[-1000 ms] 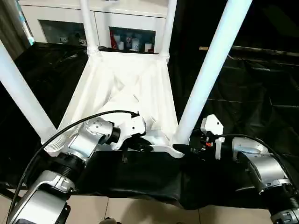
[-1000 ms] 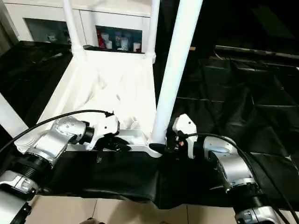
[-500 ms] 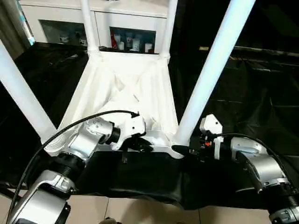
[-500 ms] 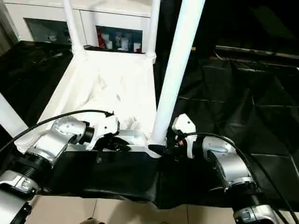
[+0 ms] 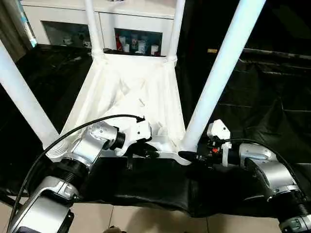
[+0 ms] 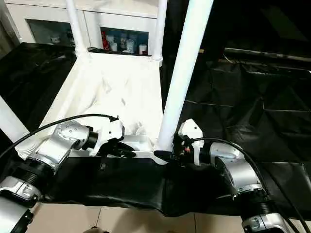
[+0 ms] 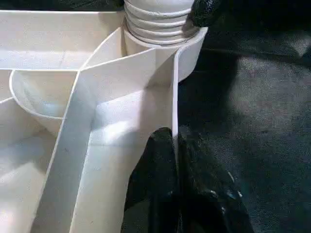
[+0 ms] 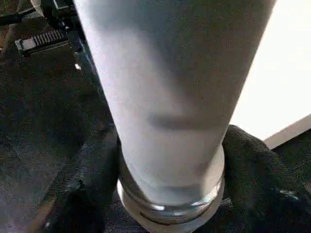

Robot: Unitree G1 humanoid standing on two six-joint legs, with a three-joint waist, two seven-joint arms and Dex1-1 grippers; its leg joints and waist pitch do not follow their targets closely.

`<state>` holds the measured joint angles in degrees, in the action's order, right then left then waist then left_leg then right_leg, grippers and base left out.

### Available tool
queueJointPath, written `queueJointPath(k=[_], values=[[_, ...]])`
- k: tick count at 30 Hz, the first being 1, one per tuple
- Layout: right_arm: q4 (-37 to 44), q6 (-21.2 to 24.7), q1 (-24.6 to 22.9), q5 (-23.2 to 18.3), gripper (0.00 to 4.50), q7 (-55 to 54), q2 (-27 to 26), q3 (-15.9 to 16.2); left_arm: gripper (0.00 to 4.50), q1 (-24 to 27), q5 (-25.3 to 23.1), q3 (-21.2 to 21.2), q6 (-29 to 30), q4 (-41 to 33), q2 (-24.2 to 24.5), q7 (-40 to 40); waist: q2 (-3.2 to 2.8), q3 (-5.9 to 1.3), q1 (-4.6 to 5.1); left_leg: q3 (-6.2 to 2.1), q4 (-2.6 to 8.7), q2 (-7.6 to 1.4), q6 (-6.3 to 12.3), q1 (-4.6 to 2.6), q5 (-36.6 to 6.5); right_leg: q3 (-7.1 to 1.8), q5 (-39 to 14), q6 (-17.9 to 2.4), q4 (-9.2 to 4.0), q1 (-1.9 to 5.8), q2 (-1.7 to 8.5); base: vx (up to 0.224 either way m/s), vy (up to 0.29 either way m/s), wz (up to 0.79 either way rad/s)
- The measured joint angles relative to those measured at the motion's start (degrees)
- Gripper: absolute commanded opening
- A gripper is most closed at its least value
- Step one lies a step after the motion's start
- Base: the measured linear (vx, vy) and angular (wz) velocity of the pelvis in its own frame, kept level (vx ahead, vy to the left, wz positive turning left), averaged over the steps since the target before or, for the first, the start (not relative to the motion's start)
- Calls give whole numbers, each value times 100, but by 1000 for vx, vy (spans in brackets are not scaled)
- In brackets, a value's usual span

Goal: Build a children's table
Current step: Rotate leg to tighten

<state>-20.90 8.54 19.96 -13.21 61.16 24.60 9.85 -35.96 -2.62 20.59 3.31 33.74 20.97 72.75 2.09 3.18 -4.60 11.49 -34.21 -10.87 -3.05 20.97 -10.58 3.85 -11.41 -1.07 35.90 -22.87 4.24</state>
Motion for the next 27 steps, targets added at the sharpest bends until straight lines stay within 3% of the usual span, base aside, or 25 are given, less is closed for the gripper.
queueJointPath(k=[9, 13, 16, 25, 27], values=[[-140, -1, 0, -8, 274, -320, -223, -70, 0, 9, -16, -33, 30, 43, 6, -143, 22, -13, 35, 0, -1, -1, -1, -7, 1, -1, 2, -3, 5, 6, -1, 0, 0, 0], [-730, -78, 276, 108, 272, -1433, -755, -272, 0, -110, -180, -172, 184, 343, -247, -806, 39, -21, 137, -5, -10, 4, -5, -43, 1, 7, 4, 4, -1, 27, 9, 0, 0, 0], [-1120, -146, 493, 193, 272, -2255, -1091, -437, 0, -301, -273, -215, 410, 636, -519, -1339, 33, -23, 145, -17, -9, 4, -6, -86, 0, 17, 2, 7, -22, 40, 10, 0, 0, 0], [-1829, -197, 1023, 485, 272, -4062, -1826, -835, 0, -777, -472, -331, 694, 1428, -1306, -2696, -2, -41, 155, -16, 1, 21, -1, -97, -2, 8, 17, -10, -91, 66, 13, 0, 0, 0], [-1868, -306, 1022, 505, 328, -4056, -1835, -834, 0, -784, -473, -350, 656, 1455, -1313, -2694, -17, -49, 154, -16, 6, 25, 4, -97, -5, 6, 24, -8, -90, 66, 14, 0, 0, 0]])
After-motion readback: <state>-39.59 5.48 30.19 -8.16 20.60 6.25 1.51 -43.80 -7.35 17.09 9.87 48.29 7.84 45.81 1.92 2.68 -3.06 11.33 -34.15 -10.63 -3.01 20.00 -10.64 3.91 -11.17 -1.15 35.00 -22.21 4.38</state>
